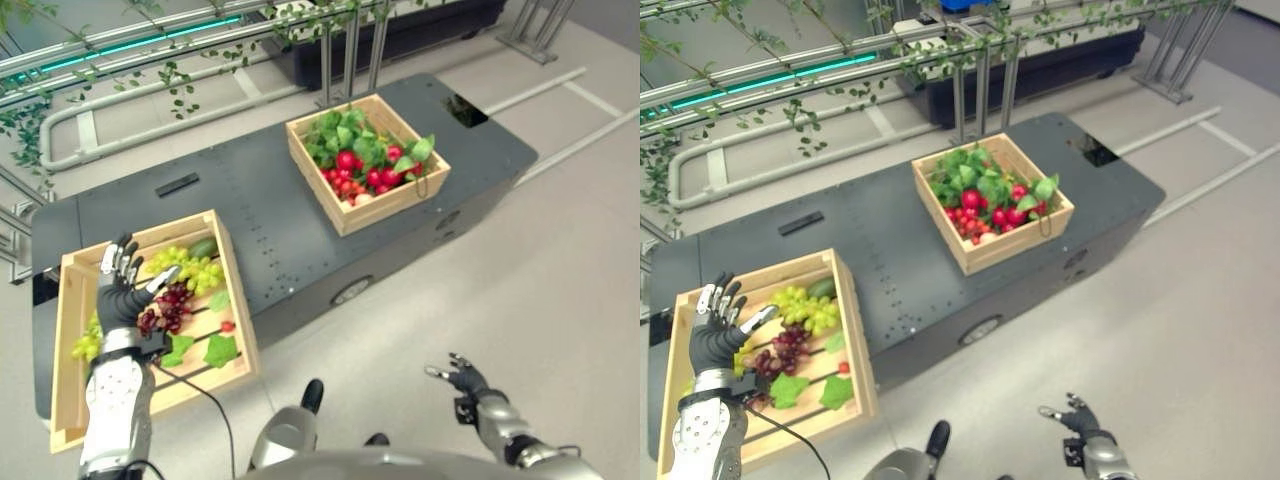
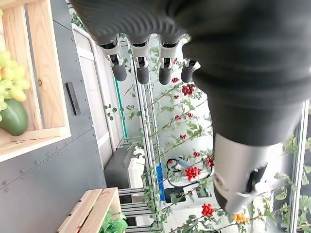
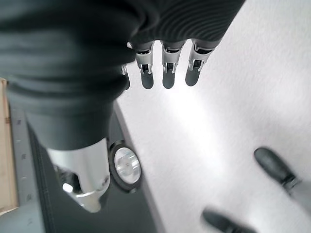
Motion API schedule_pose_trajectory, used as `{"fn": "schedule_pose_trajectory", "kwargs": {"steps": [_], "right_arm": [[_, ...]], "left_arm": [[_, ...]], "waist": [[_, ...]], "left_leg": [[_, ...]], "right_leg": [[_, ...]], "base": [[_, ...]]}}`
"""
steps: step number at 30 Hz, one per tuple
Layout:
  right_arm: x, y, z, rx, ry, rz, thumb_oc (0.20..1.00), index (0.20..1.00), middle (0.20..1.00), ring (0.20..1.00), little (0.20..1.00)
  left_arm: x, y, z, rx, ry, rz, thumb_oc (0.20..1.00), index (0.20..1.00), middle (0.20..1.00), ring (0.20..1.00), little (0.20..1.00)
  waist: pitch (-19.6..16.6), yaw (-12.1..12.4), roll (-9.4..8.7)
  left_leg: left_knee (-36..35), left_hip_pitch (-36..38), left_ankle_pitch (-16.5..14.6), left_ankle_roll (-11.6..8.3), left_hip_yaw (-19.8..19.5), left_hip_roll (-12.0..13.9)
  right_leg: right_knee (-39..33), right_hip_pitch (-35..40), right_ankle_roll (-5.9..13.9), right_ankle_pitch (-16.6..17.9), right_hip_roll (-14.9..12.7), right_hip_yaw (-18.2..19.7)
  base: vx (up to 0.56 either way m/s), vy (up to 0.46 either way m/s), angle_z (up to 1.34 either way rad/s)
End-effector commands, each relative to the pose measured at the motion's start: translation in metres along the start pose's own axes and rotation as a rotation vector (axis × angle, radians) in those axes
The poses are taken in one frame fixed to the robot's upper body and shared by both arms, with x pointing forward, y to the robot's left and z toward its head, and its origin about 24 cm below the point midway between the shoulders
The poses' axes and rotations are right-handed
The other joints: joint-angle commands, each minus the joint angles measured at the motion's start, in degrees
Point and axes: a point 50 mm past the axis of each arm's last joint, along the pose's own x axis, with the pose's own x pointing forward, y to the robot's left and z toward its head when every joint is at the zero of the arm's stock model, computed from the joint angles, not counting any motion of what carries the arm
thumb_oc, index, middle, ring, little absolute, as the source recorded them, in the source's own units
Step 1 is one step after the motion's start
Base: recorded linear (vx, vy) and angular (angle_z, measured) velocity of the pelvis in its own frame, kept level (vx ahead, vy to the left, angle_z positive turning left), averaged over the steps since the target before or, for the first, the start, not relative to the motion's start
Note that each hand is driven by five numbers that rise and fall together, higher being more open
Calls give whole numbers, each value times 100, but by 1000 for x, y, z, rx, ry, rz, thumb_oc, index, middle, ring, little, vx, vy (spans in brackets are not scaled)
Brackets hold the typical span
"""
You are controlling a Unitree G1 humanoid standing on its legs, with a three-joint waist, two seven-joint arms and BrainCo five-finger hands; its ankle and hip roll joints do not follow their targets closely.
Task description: Pick up the fruits from the basket on one side to the basket on the other side
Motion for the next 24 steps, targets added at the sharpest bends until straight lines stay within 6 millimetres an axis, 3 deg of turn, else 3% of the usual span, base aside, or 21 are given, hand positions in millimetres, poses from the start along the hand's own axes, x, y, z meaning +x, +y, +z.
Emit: {"fn": "schedule_pose_trajectory", "kwargs": {"steps": [1,5,12,17,24], "right_arm": [[6,-8,29,19,-93,-44,1000,1000,1000,1000,1000],[2,-16,9,49,-29,-80,1000,1000,1000,1000,1000],[-4,-23,-12,104,26,-114,1000,1000,1000,1000,1000],[-6,-23,-22,166,54,-141,1000,1000,1000,1000,1000],[-9,-11,-33,181,88,-110,1000,1000,1000,1000,1000]], "left_arm": [[9,-9,27,-55,-156,-25,1000,1000,1000,1000,1000],[10,-12,28,-49,-159,-39,1000,1000,1000,1000,1000],[11,-14,29,-29,-161,-48,1000,1000,1000,1000,1000],[11,-10,29,17,-157,-55,1000,1000,1000,1000,1000],[11,-4,34,68,-171,-53,1000,1000,1000,1000,1000]], "waist": [[-153,87,122],[-235,-34,-17],[-420,-242,-19],[-550,-224,4],[-579,-199,-44]], "left_leg": [[424,-206,528,-437,-177,675],[1020,101,5,-400,-30,681],[868,530,-324,-351,19,495],[247,610,-273,-186,53,287],[162,648,-467,182,-104,-193]], "right_leg": [[-6,-289,446,-80,-154,194],[5,-341,368,11,-297,-189],[40,-176,296,23,-369,-699],[88,-68,382,172,-492,-888],[449,-19,589,357,-1044,-1121]], "base": [[-84,-122,72],[-64,-66,81],[12,41,111],[15,161,63],[-3,220,11]]}}
